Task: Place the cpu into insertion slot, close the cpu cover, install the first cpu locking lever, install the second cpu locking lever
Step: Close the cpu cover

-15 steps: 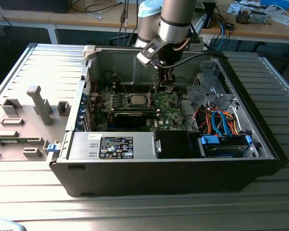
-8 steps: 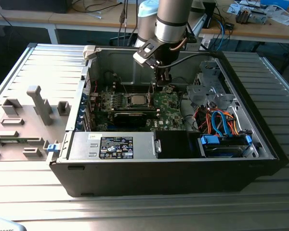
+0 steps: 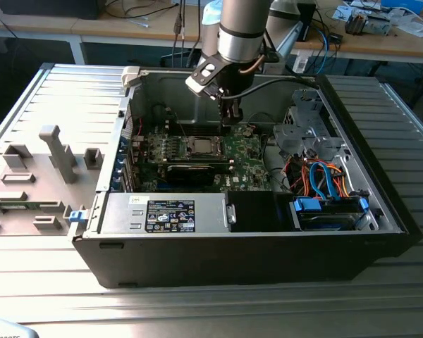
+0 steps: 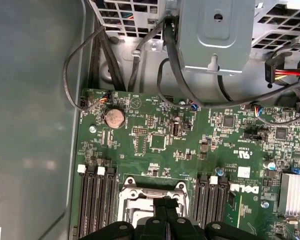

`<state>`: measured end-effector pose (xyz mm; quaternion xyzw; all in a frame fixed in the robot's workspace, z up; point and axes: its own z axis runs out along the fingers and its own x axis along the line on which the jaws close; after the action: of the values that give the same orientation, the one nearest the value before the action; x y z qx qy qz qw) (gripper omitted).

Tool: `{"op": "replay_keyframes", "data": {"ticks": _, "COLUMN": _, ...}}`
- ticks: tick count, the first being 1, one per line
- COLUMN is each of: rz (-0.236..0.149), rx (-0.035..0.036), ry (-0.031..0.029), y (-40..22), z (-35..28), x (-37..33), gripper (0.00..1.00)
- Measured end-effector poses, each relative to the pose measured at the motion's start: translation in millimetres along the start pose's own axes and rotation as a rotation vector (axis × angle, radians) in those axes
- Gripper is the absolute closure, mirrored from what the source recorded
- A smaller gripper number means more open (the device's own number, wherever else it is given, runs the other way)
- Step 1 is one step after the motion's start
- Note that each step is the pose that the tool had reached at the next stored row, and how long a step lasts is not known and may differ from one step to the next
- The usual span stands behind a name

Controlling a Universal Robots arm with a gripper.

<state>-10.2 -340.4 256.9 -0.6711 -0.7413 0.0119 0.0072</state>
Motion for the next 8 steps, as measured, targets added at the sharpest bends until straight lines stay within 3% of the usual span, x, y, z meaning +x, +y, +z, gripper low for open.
{"op": "replay_keyframes", "data": {"ticks": 8, "rz": 0.000, "rx": 0.0000, "ry": 0.0000, "y": -0.3, "z": 0.1, "x": 0.0, "gripper": 0.89}}
